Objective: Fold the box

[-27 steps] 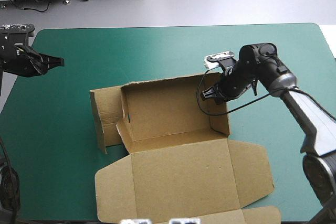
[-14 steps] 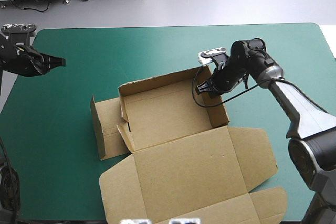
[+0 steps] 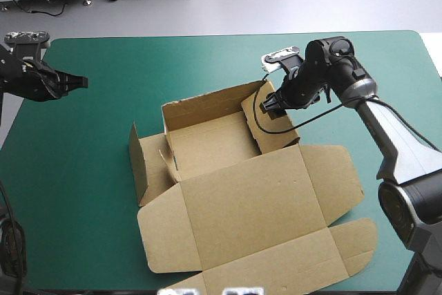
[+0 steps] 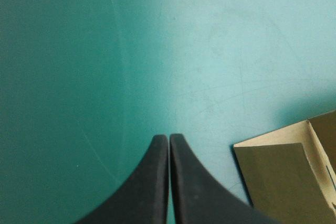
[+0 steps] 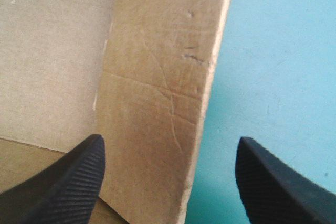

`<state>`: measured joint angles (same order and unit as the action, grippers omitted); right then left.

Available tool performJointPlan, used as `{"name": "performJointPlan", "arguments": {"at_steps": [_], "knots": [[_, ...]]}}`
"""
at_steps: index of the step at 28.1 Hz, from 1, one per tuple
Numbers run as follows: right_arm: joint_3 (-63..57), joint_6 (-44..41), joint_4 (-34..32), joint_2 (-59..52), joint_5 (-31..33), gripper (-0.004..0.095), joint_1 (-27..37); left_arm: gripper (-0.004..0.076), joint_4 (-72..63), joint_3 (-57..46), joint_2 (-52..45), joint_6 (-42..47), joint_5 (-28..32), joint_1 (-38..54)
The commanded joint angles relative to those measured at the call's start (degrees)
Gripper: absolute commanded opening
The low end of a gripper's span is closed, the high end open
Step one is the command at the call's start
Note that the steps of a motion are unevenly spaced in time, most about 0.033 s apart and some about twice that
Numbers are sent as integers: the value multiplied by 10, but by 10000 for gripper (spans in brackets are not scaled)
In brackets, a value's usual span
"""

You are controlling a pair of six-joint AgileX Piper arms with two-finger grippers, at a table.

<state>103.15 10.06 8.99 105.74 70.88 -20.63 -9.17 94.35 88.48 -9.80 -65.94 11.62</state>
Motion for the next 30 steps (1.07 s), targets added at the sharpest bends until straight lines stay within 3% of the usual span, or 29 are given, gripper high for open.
{"name": "performJointPlan", "arguments": {"at_steps": [1, 11, 26, 28, 30], "knots": [[19, 2, 3, -36, 7, 699, -4, 0, -14, 14, -23, -1, 20, 2], [18, -27, -140, -28, 8, 700, -77, 0, -19, 14, -23, -5, 13, 2], [18, -64, -147, 43, 5, 691, -74, 0, -19, 14, -23, -5, 9, 2], [18, -73, -150, 45, -1, 644, -72, 0, -19, 14, -23, -5, 9, 2], [18, -77, -149, 45, -5, 409, -68, 0, -16, 14, -23, -5, 9, 2]]}}
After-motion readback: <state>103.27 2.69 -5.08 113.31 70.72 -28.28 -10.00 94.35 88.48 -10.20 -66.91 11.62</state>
